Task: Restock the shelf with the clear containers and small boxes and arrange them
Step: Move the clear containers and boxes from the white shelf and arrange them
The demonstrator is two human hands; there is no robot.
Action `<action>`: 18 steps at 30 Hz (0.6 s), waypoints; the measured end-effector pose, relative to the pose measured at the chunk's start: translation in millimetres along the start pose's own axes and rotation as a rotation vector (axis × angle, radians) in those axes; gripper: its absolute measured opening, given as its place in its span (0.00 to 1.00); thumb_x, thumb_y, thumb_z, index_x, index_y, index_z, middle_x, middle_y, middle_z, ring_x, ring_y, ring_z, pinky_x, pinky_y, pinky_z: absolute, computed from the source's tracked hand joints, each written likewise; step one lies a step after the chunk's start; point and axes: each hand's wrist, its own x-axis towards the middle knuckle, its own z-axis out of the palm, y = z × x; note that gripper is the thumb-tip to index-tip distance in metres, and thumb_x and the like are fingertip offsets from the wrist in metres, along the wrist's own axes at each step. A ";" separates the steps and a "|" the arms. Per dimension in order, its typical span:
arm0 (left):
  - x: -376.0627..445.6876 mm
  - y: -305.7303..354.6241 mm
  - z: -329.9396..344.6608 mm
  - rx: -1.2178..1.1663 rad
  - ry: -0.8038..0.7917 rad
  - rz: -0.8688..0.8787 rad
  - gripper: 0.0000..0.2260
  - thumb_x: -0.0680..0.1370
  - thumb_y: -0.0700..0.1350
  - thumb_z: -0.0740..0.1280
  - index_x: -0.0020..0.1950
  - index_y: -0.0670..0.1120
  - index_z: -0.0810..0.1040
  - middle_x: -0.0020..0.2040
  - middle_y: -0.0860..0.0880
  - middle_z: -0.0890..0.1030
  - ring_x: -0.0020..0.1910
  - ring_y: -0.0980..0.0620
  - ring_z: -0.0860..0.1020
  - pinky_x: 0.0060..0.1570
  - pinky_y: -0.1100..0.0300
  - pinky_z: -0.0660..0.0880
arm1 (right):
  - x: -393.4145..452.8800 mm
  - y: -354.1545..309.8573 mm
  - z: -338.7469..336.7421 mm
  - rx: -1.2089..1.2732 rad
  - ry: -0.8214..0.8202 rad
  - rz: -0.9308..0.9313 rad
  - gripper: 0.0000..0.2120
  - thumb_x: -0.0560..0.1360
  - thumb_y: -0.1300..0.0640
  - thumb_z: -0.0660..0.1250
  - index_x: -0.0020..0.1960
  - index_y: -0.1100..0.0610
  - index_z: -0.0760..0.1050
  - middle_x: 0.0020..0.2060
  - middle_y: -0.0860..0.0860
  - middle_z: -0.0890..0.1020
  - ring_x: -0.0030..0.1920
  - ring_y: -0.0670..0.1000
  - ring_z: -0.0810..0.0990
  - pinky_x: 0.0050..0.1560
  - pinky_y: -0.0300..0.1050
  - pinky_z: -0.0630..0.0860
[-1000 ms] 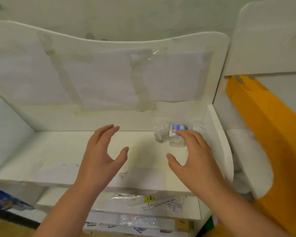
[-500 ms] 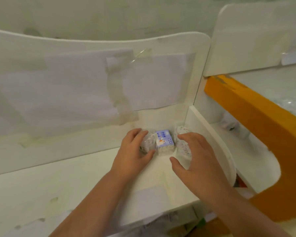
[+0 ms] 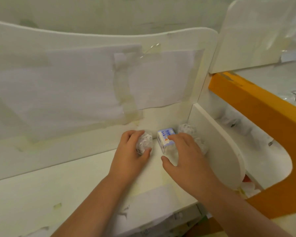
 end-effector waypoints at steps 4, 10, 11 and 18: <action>-5.1 -5.3 -15.3 0.001 0.024 0.002 0.26 0.72 0.46 0.75 0.68 0.52 0.73 0.61 0.55 0.69 0.57 0.69 0.70 0.56 0.79 0.62 | 21.1 -4.2 24.0 -0.090 -0.127 0.099 0.29 0.74 0.45 0.67 0.71 0.50 0.63 0.71 0.51 0.62 0.70 0.55 0.64 0.67 0.49 0.67; -8.0 -7.3 -34.2 0.015 0.060 -0.010 0.26 0.71 0.47 0.75 0.68 0.53 0.72 0.63 0.56 0.69 0.58 0.65 0.70 0.57 0.80 0.61 | 39.4 -9.0 44.4 -0.323 -0.200 0.193 0.30 0.75 0.42 0.64 0.72 0.53 0.61 0.71 0.58 0.59 0.71 0.60 0.58 0.71 0.51 0.58; -8.8 -7.5 -36.6 0.011 0.066 -0.010 0.26 0.72 0.47 0.75 0.68 0.53 0.72 0.63 0.57 0.68 0.58 0.66 0.70 0.57 0.80 0.61 | 40.7 -9.2 47.0 -0.332 -0.179 0.180 0.29 0.74 0.42 0.64 0.70 0.53 0.63 0.69 0.57 0.61 0.69 0.60 0.60 0.69 0.51 0.60; -14.4 -7.8 -49.8 0.007 0.105 0.002 0.25 0.72 0.47 0.75 0.68 0.53 0.72 0.62 0.56 0.69 0.61 0.67 0.69 0.59 0.77 0.63 | 45.7 -13.2 60.9 -0.153 -0.059 0.209 0.27 0.70 0.40 0.71 0.64 0.47 0.68 0.60 0.53 0.65 0.60 0.57 0.65 0.61 0.48 0.68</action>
